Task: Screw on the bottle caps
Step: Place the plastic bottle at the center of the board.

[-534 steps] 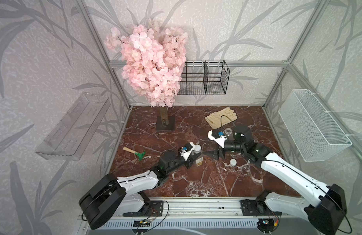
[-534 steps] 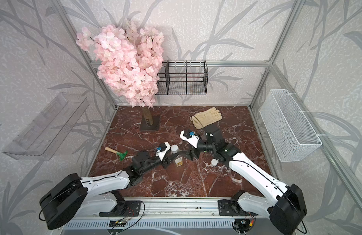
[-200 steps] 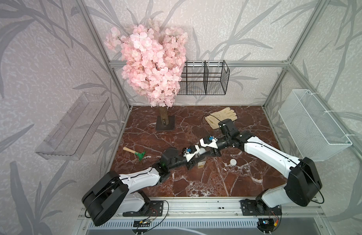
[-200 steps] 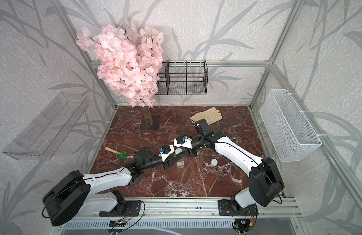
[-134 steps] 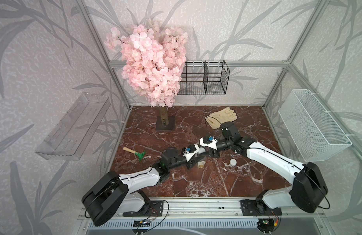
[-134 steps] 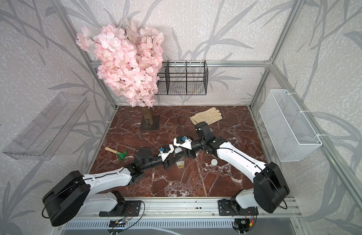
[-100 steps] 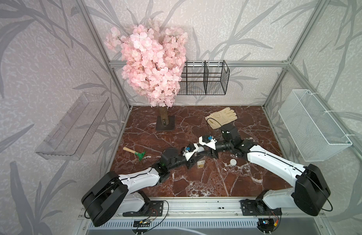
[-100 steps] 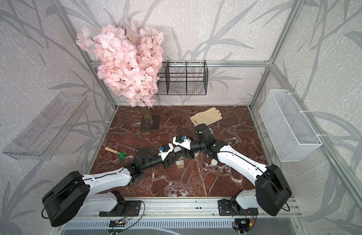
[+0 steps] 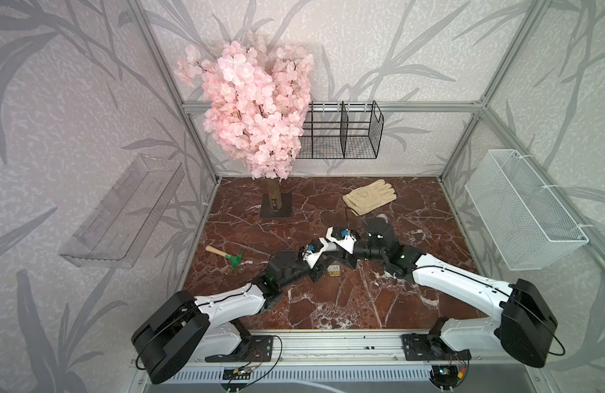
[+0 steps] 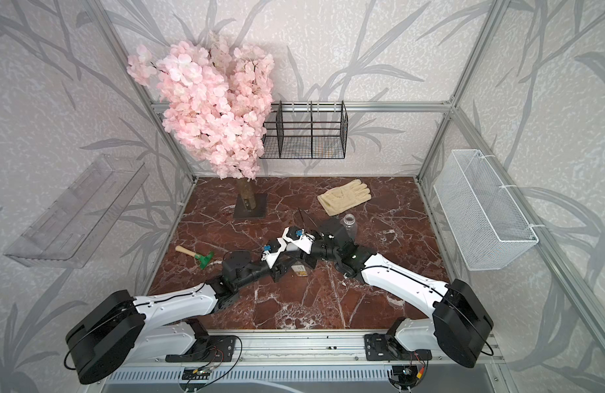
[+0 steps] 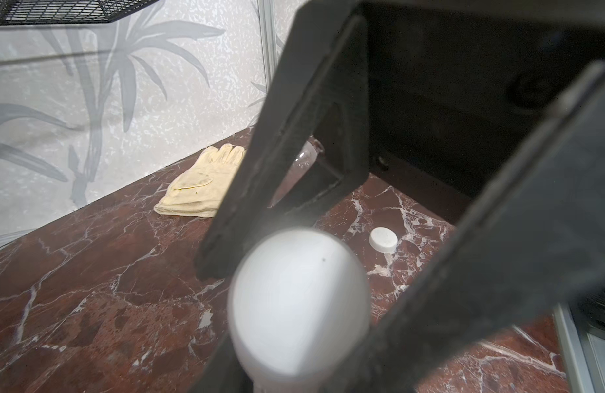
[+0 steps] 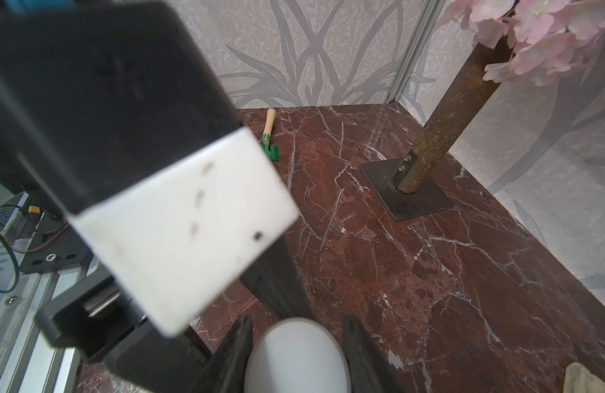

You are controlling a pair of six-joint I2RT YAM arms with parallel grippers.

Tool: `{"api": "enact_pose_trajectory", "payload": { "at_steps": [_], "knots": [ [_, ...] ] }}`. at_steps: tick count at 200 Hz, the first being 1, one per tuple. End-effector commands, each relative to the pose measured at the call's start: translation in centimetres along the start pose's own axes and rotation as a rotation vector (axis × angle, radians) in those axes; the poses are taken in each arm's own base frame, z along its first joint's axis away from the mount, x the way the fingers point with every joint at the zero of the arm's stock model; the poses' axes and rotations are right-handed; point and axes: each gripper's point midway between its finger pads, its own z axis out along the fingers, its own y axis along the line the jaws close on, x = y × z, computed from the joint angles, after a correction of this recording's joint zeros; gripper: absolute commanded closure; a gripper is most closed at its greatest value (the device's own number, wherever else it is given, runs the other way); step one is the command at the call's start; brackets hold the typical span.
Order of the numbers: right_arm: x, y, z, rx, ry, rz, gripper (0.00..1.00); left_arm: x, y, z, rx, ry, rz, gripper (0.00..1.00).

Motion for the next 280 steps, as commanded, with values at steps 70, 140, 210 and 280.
{"api": "enact_pose_trajectory", "payload": {
  "at_steps": [70, 140, 210, 280],
  "knots": [
    [-1.7, 0.5, -1.5, 0.011, -0.023, 0.002, 0.16, 3.5, 2.0, -0.8, -0.119, 0.126, 0.002, 1.0],
    [-1.6, -0.5, -6.3, 0.146, -0.079, 0.124, 0.01, 1.5, 7.9, -2.6, -0.445, 0.105, -0.011, 1.0],
    [0.2, -0.3, -10.1, 0.265, -0.144, 0.248, 0.01, -2.6, 14.4, -2.2, -0.533, -0.005, -0.072, 1.0],
    [1.4, -0.7, -12.1, 0.355, -0.134, 0.273, 0.01, -3.3, 16.5, 2.4, -0.459, -0.003, -0.075, 1.0]
  ]
}}
